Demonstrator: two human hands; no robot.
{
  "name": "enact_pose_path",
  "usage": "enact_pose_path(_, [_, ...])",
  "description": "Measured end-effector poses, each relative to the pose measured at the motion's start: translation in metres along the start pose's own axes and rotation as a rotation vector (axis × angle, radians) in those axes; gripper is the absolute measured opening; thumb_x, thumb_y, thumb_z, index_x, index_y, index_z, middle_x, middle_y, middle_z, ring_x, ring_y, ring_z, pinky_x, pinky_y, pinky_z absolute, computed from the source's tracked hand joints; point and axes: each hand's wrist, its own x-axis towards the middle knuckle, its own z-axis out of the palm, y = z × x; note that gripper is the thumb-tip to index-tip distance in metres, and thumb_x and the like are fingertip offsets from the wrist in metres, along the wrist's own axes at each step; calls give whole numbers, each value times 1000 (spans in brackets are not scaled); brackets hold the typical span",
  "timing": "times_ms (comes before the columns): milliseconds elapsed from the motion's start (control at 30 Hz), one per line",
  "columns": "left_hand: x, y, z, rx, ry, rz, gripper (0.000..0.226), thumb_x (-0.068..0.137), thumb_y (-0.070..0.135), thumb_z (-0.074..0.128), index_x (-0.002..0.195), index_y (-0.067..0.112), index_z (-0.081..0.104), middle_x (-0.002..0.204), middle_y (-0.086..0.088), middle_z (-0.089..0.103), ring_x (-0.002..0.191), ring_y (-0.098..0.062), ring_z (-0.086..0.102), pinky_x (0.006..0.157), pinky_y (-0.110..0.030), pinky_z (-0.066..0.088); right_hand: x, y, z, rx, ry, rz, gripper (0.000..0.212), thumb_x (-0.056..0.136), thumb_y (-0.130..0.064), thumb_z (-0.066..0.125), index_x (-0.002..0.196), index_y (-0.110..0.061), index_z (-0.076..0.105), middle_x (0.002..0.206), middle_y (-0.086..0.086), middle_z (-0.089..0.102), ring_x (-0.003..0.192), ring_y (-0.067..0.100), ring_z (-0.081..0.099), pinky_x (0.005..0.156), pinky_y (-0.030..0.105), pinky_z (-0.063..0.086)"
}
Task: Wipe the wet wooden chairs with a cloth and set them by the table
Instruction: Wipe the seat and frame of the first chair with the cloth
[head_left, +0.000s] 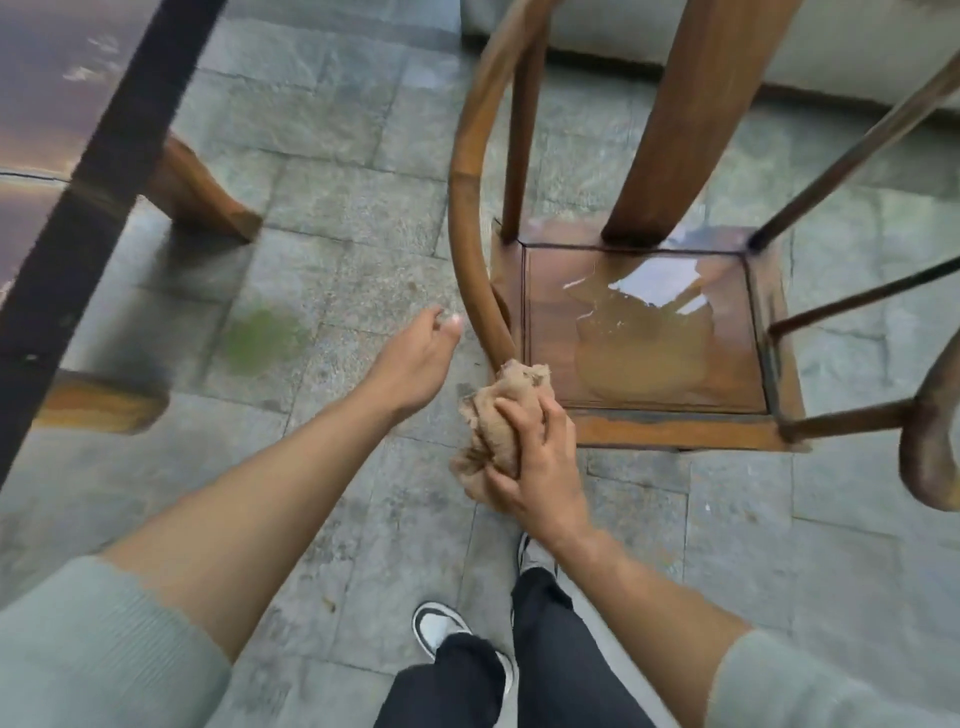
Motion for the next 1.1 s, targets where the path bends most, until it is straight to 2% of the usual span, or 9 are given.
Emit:
enact_pose_path(133, [53,22,-15,-185,192,57,67,95,50,51,152,21,30,138,2,49,122,-16,51,94,-33,40,-24,-17,61,114,276,260,74,80,-35,77,146,-35,45,162,15,22,141,37,36,108,47,45])
enact_pose_path(233, [102,37,-40,-132,124,99,70,94,47,55,153,23,26,147,-2,45,127,-19,50,101,-38,44,-8,-31,91,124,452,414,79,76,-32,85,142,-37,43,159,13,23,137,40,41,101,56,53])
enact_pose_path(300, [123,45,-50,-190,44,136,49,98,35,55,142,17,42,128,-5,58,116,-22,61,94,-43,53,5,-28,91,125,478,475,81,73,-28,88,139,-37,43,155,10,27,133,40,46,92,58,57])
enact_pose_path(467, [151,47,-73,-342,-194,166,16,96,17,64,107,6,62,104,-19,69,95,-34,71,79,-49,61,62,-28,51,-23,523,166,74,71,-25,90,134,-31,51,142,2,47,126,26,54,90,47,56])
enact_pose_path(600, [171,58,-96,-167,-378,80,11,90,21,71,97,13,68,92,-7,73,84,-26,71,75,-45,58,170,-71,31,-162,445,38,63,80,-49,82,133,-37,50,139,-5,46,111,25,60,77,41,57])
enact_pose_path(700, [198,87,-125,-49,-539,5,26,87,32,69,101,10,71,92,-4,72,84,-23,65,74,-39,50,219,-102,28,-181,499,153,63,80,-47,81,133,-30,51,132,-3,47,101,27,61,66,44,57])
enact_pose_path(833, [254,151,-143,4,-318,175,43,95,44,56,107,3,62,104,-14,70,93,-29,66,83,-44,56,205,-110,31,-163,511,172,58,78,-41,81,129,-28,56,136,-3,49,108,26,62,70,40,56])
enact_pose_path(933, [296,210,-147,309,-65,481,43,98,47,48,100,4,56,94,-10,61,88,-29,58,71,-35,43,220,-121,32,-154,543,230,60,76,-40,80,128,-31,51,131,-2,49,104,24,61,70,43,56])
enact_pose_path(1100, [350,299,-158,644,-301,493,48,78,54,68,86,7,63,75,-10,69,55,-22,68,44,-26,47,369,-169,-21,-82,746,392,63,85,-42,73,136,-23,40,133,11,46,109,35,56,83,48,54])
